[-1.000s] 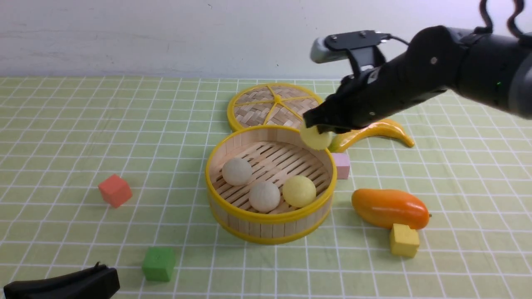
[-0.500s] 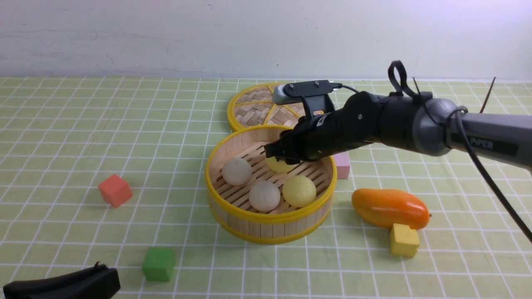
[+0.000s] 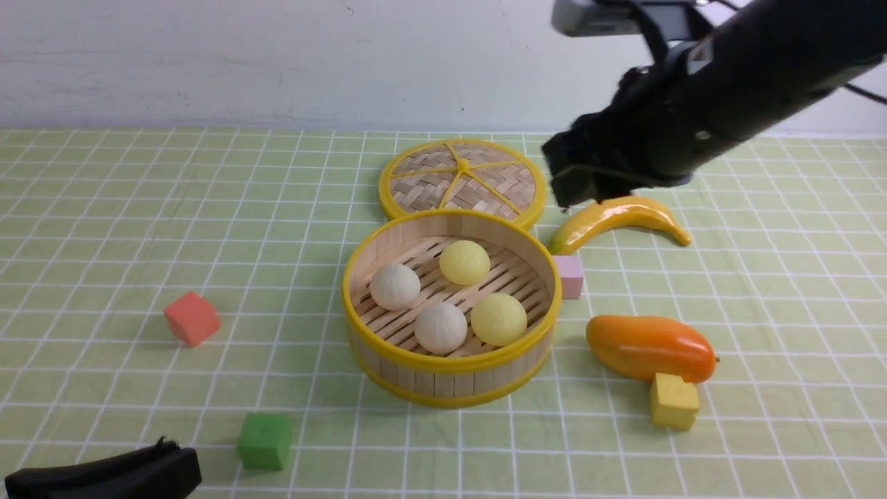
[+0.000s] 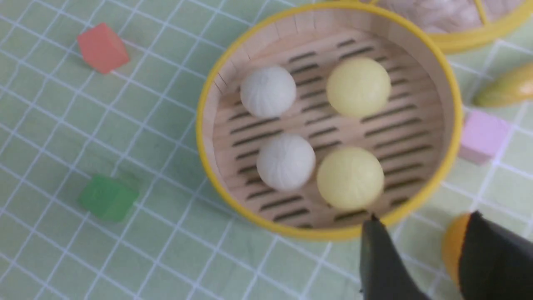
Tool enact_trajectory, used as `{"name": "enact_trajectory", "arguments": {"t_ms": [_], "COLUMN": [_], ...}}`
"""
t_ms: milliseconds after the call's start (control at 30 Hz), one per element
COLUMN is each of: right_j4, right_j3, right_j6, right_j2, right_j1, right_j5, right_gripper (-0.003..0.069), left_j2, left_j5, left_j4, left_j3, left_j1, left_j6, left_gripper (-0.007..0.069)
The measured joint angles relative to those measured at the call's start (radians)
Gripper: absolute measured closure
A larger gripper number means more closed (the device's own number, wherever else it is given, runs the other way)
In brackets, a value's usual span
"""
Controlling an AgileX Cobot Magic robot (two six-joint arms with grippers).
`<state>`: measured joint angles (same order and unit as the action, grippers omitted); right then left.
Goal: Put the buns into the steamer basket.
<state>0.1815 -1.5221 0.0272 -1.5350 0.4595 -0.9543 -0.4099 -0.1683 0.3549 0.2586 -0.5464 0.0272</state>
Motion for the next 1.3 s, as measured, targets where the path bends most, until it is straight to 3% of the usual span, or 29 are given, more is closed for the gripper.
{"name": "enact_trajectory", "arguments": {"t_ms": [200,467,800,900,1133,1300], "right_j4": [-0.053,-0.058,-0.121,-0.119,-0.029,-0.026], "right_j3": [0.160,0.274,0.302,0.403,0.969,1.269], "right_j6": [0.075,0.093,0.072,0.008,-0.094,-0.099], "right_j2": [0.179,0.332,0.367,0.471,0.962,1.279], "right_j1": [0.000,0.000,-0.020,-0.094,-0.303,-0.377], "right_j5": [-0.077,-0.276,-0.287,-0.158,0.415,0.561], "right_gripper": [0.0666,0.0680,0.0678,0.0678,0.0677,0.0676], "left_j2": [0.000,0.000,0.000,0.000,0.000,0.000], "left_j5": [0.000,0.000,-0.001,-0.001,-0.001,-0.001], "left_j4": [0.000,0.000,0.000,0.000,0.000,0.000], "left_j3": [0.000,0.000,0.000,0.000,0.000,0.000], "left_j1": [0.000,0.000,0.000,0.000,0.000,0.000], "left_j6": [0.000,0.000,0.000,0.000,0.000,0.000], "left_gripper": [0.0512,0.0503,0.0495,0.0491,0.0483,0.0480]}}
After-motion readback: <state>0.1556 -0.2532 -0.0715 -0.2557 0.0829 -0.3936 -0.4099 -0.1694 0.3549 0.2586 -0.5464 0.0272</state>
